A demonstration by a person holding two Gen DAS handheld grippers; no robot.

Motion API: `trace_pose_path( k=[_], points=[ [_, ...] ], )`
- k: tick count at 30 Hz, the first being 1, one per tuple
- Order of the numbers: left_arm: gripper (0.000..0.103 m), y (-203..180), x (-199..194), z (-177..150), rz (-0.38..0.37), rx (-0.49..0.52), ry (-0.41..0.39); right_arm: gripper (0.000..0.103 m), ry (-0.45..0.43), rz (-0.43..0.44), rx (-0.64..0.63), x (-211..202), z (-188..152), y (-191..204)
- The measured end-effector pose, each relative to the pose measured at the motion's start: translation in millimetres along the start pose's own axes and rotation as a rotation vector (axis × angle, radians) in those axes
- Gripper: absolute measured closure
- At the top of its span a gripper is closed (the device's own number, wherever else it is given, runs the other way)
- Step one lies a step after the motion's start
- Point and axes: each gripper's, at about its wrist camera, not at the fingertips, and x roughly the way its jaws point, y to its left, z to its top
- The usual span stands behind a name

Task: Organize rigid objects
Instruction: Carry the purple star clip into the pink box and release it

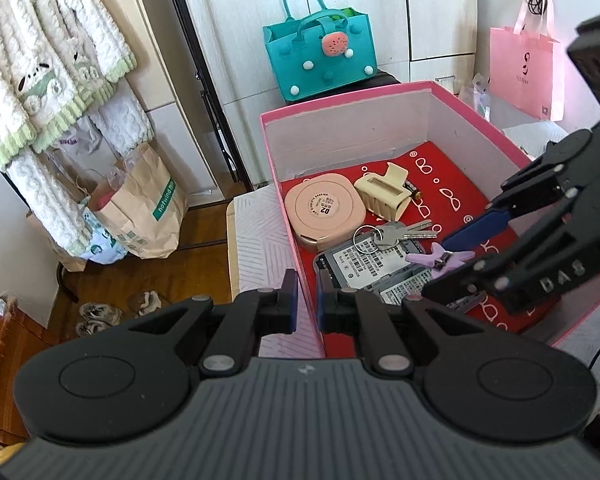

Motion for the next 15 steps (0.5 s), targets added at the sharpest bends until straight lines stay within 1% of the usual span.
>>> trace_pose_path(
  k=[4, 9, 15],
  points=[
    [0.095, -1, -4, -3, -0.001, 0.019, -0.003, 0.045, -0.018, 0.045, 0.083, -6, -3, -11],
    [0.095, -1, -11, -8, -0.014, 0.03, 0.005, 0.042, -0.106, 0.059, 0.079, -37, -12, -8],
    [0.095, -2, -17, -13, -0.022, 0.037, 0.015, 0.04, -0.234, 0.018, 0.066, -84, -31, -7]
  ],
)
